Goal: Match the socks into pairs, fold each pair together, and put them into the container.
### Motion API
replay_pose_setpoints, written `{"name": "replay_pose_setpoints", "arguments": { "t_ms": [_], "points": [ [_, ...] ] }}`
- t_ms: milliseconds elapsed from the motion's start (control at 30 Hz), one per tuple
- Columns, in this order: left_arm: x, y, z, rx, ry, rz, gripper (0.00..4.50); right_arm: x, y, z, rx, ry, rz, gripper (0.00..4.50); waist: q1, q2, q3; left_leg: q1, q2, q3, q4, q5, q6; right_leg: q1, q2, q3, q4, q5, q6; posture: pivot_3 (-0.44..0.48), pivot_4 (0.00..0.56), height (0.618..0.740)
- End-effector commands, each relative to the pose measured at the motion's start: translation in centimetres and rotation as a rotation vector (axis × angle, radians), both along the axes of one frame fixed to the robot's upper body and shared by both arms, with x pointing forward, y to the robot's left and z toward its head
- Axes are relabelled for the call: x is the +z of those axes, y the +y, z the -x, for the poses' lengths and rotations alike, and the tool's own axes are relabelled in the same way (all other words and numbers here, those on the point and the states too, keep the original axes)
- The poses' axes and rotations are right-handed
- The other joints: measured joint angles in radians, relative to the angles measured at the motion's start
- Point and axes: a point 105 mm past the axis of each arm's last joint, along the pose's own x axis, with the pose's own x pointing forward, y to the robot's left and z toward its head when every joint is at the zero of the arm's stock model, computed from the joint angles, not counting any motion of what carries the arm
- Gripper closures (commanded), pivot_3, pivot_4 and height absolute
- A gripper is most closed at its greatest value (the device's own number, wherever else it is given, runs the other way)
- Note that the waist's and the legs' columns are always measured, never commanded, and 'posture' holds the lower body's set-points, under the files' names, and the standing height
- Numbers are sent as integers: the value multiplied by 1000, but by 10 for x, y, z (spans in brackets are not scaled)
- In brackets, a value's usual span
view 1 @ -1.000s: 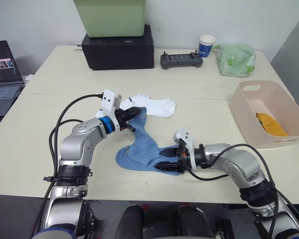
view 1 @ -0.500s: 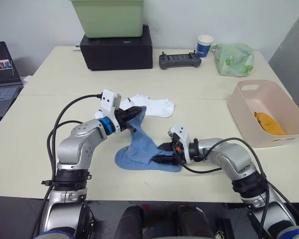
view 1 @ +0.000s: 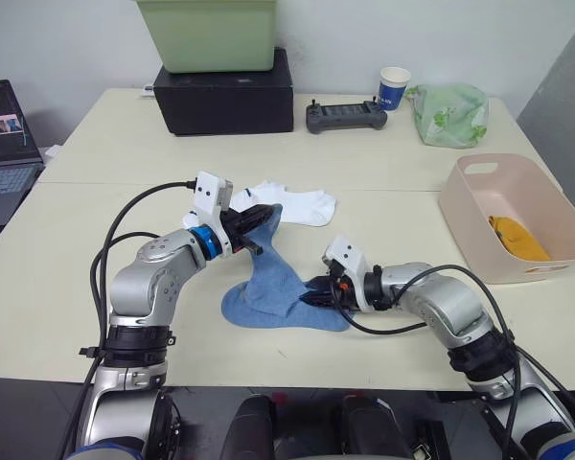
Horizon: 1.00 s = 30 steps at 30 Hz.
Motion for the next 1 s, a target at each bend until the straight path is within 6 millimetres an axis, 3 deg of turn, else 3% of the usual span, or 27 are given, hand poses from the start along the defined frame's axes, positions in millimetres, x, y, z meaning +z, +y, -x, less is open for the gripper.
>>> {"name": "replay_pose_setpoints", "arguments": {
  "t_ms": [33,67,267,467,600,733,900,1000],
  "points": [
    [16,0,4,-7,-62,2,4500,4,3,4,21,-2,-29,4220,0,0,0,0,0,0,0,0,0,0,0,0,0,0,0,0,150,740],
    [15,1,4,-5,-62,1,4500,5,3,4,23,-4,-35,4482,0,0,0,0,0,0,0,0,0,0,0,0,0,0,0,0,150,740],
    [16,3,5,-6,-69,-2,4500,17,2,-1,24,-30,-81,4482,0,0,0,0,0,0,0,0,0,0,0,0,0,0,0,0,150,740],
    [23,11,19,-44,-57,8,4500,44,1,6,62,-21,-144,4482,-1,0,0,0,0,0,0,0,0,0,0,0,0,0,0,0,150,740],
    [36,20,27,-19,-50,71,4500,57,-7,12,67,30,-179,4482,0,0,0,0,0,-1,0,0,0,0,0,0,-1,0,0,0,150,740],
    [42,29,43,32,-26,141,4500,71,-29,23,93,112,-212,4482,0,0,0,0,0,0,0,0,0,0,-1,0,-1,0,0,0,150,740],
    [25,28,72,70,79,290,4500,78,-54,32,139,232,-236,4482,-1,0,0,0,0,0,0,0,0,1,-1,0,-2,0,0,0,150,740],
    [9,28,93,125,113,367,4500,68,-64,29,151,266,-197,4482,-4,0,0,0,0,0,0,0,0,1,-1,1,-2,0,0,0,150,740]
  ]
}}
